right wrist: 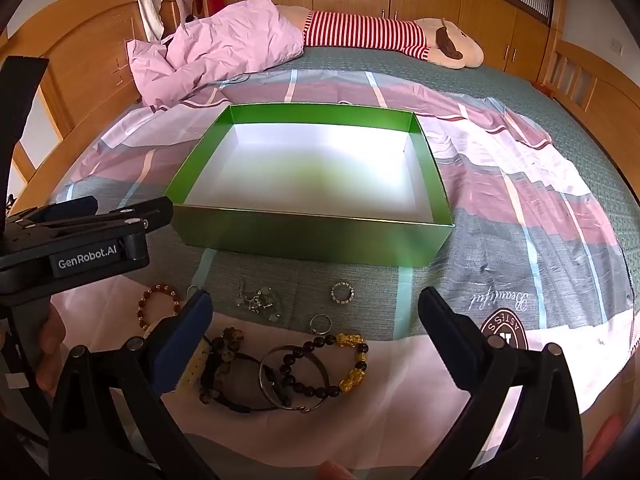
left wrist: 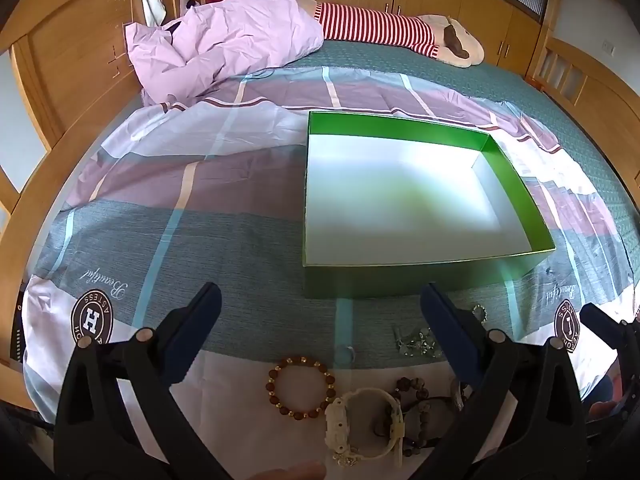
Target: Organize jewelry
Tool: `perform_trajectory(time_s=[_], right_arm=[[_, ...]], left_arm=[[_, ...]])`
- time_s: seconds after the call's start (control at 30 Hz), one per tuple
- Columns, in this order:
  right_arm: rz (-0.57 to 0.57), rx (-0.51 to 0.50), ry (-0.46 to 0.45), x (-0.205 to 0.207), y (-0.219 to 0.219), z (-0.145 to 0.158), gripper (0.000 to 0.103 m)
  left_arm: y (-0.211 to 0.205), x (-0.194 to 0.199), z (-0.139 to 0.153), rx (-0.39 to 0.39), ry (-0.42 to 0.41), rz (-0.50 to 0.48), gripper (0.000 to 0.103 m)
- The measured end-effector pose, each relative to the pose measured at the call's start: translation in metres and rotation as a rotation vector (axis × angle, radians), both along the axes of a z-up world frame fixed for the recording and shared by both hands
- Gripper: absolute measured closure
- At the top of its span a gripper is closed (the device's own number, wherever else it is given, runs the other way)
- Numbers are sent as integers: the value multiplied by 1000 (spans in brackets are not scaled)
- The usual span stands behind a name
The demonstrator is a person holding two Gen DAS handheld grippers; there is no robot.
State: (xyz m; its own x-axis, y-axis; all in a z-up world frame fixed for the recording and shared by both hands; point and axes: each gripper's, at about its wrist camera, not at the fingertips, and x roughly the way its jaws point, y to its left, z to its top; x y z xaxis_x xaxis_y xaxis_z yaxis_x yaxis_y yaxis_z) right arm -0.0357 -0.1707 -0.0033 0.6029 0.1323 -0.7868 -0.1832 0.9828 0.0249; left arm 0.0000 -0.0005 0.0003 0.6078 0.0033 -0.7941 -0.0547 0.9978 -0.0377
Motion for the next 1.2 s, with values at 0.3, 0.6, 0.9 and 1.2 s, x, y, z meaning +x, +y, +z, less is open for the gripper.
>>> perform_trajectory(time_s=[0.3,0.6,0.9,1.2], right_arm=[[-2,5,4,0,-1,-1,3],[-1,7,6,-1,-1,-2,3],[-2,11,9,-2,-1,-5,3],[-2,10,11,-3,-1,-5,3]], left_arm=[[0,1,-2,0,1,2,4],[1,-1,-2,2,2,1,4],[1,0,-2,3,3,2,4],[0,-1,-4,7,6,-1,4]])
